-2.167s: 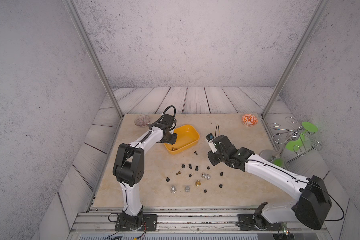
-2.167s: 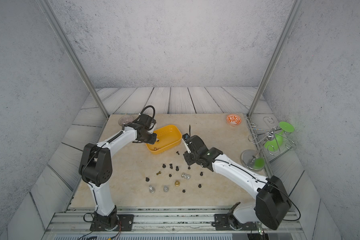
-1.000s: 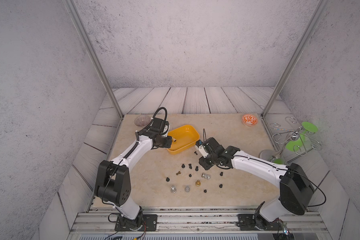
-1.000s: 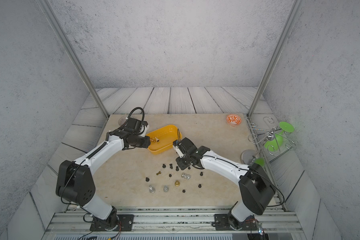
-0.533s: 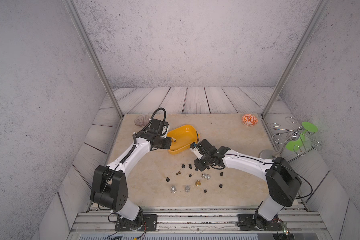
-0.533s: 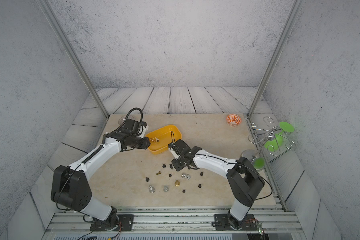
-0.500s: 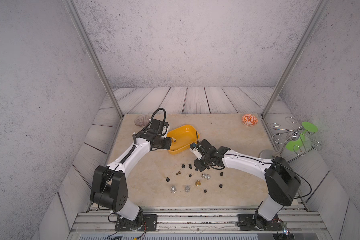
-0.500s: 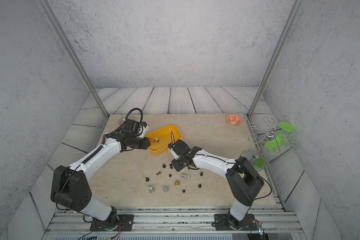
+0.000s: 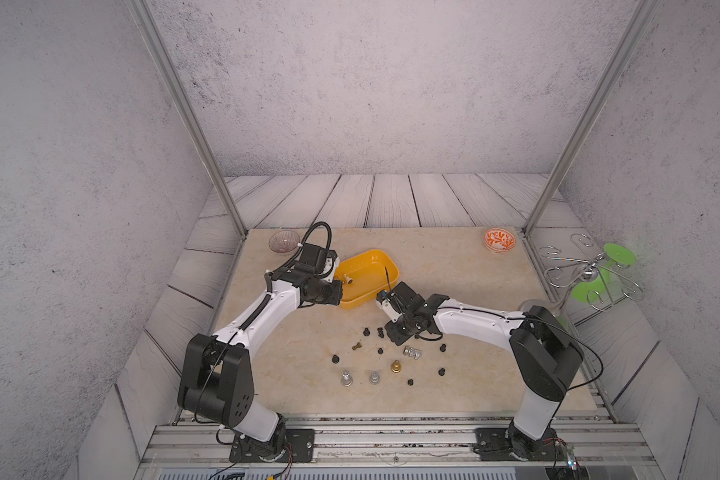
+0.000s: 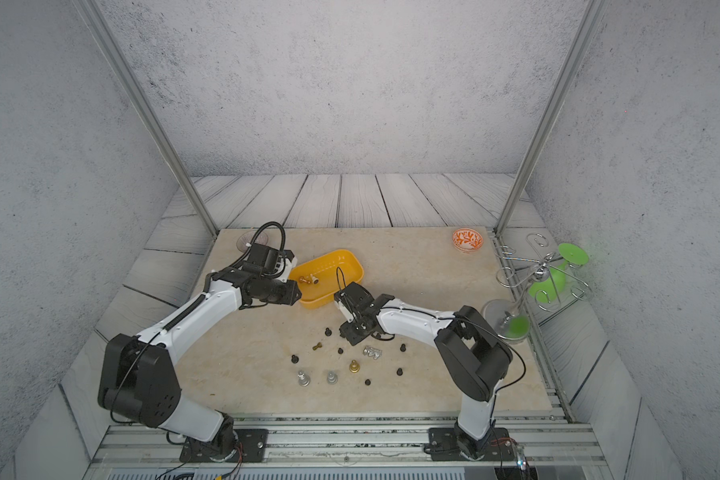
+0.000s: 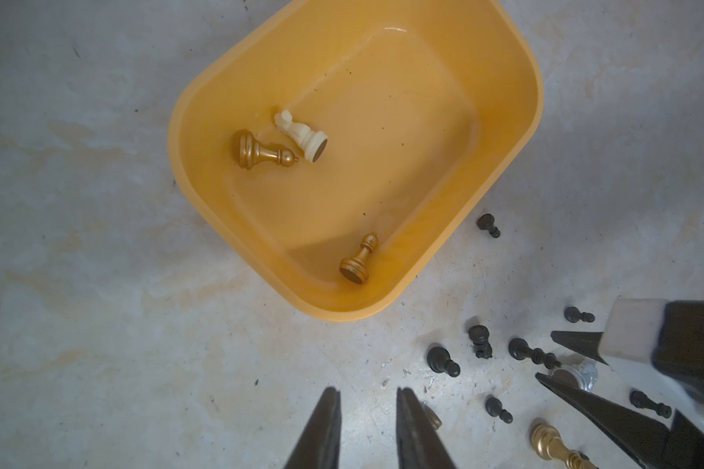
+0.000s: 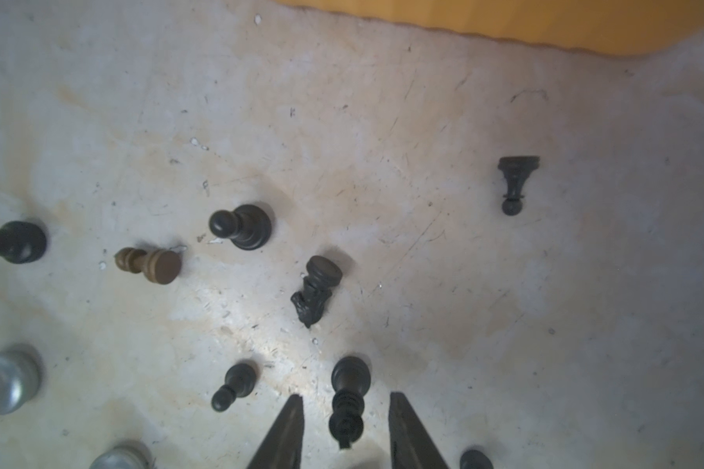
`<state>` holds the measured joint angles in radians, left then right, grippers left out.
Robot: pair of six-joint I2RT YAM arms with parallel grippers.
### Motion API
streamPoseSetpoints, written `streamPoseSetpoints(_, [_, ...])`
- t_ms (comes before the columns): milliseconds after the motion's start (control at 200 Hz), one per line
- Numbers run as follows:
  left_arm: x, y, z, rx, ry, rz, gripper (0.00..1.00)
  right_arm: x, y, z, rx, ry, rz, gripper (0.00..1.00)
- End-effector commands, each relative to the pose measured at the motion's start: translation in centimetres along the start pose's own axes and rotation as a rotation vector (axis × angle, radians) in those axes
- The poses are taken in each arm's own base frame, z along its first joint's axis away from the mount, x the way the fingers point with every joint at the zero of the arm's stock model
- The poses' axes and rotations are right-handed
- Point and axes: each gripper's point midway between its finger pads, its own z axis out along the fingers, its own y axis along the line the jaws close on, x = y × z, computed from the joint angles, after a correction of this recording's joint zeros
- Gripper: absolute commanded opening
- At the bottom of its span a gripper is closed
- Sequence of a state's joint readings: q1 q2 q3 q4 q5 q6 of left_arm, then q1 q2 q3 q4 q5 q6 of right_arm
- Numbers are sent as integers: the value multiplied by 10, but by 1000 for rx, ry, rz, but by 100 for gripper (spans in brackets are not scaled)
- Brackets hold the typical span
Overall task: Put the chess pieces into the storage box
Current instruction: Pick up the chess piece at the center of the board.
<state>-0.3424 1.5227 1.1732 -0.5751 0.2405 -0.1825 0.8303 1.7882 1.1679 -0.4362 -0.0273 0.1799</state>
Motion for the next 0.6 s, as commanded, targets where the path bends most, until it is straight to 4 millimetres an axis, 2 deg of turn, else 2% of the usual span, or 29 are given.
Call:
streamPoseSetpoints(0, [-1, -1, -8, 11, -22, -5, 28, 3, -1, 11, 16, 31, 11, 36])
streamPoseSetpoints(340, [3, 0, -9, 9, -22, -11, 28, 15, -6, 21, 42, 84, 21, 29])
streamPoseSetpoints(596, [6, 0, -9, 12, -21, -13, 28, 9, -5, 18, 40, 59, 23, 25])
